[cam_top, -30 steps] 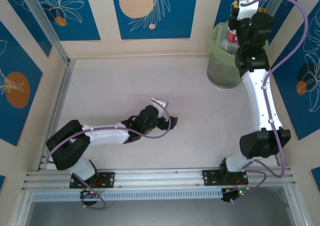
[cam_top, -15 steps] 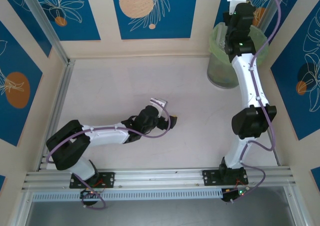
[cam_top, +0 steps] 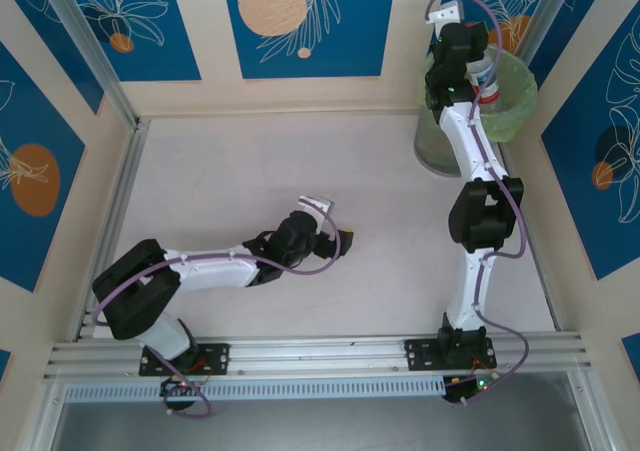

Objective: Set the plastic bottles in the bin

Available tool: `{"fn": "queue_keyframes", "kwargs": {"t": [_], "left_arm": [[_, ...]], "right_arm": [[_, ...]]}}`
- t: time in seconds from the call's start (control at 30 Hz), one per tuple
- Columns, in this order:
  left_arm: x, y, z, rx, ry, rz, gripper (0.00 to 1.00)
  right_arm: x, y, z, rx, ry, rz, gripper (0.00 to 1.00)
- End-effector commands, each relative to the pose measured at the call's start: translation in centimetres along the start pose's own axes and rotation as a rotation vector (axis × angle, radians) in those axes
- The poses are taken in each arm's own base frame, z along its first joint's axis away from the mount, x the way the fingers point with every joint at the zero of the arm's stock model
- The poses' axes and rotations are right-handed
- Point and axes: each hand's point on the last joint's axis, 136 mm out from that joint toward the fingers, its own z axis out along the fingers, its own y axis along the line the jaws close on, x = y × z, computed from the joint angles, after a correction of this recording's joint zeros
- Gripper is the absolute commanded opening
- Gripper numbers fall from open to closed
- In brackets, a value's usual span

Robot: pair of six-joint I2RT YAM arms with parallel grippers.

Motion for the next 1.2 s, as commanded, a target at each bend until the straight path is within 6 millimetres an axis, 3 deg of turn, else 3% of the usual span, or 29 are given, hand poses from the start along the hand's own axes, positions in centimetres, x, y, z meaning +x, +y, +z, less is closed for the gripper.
{"fn": "queue_keyframes", "kwargs": {"t": [0.0,0.1,0.27,0.47,0.57,0.83,1.0,1.17], "left_arm": [[0.3,1.2,-0.2,-0.044,0.004,-0.017,1.00],[0.1,1.5,-0.5,-0.055,-0.001,-0.015,1.00],[-0.7,2.5,-1.4,-0.093,-0.022,-0.008,1.00],[-2.8,6.6,-3.8,-0.203,-0.072,-0.034,1.00],[-3.8,9.7,-5.8,-0.289,-0.103,-0.060,1.00],[-4.5,19.5,-13.2,-0.627,-0.177,-0.097,1.00],[-3.8,24.6,-17.7,-0.839,-0.185,-0.083,1.00],[-2.0,29.1,-19.4,-0.951,-0.155,-0.073,1.00]], "right_arm": [[-1.4,-3.4,-0.3,0.054,0.028,0.075,0.70],[-1.2,-3.5,-0.3,0.024,0.076,0.097,1.00],[-1.3,-3.6,-1.8,-0.058,0.122,0.155,0.99],[-2.5,-4.4,-5.7,-0.197,0.134,0.301,0.99],[-2.7,-4.3,-8.1,-0.279,0.131,0.366,0.99],[-1.1,-1.0,-16.3,-0.621,0.027,0.601,0.99],[2.5,2.0,-20.7,-0.778,-0.022,0.627,0.99],[8.0,5.9,-23.5,-0.892,0.045,0.590,0.99]]}}
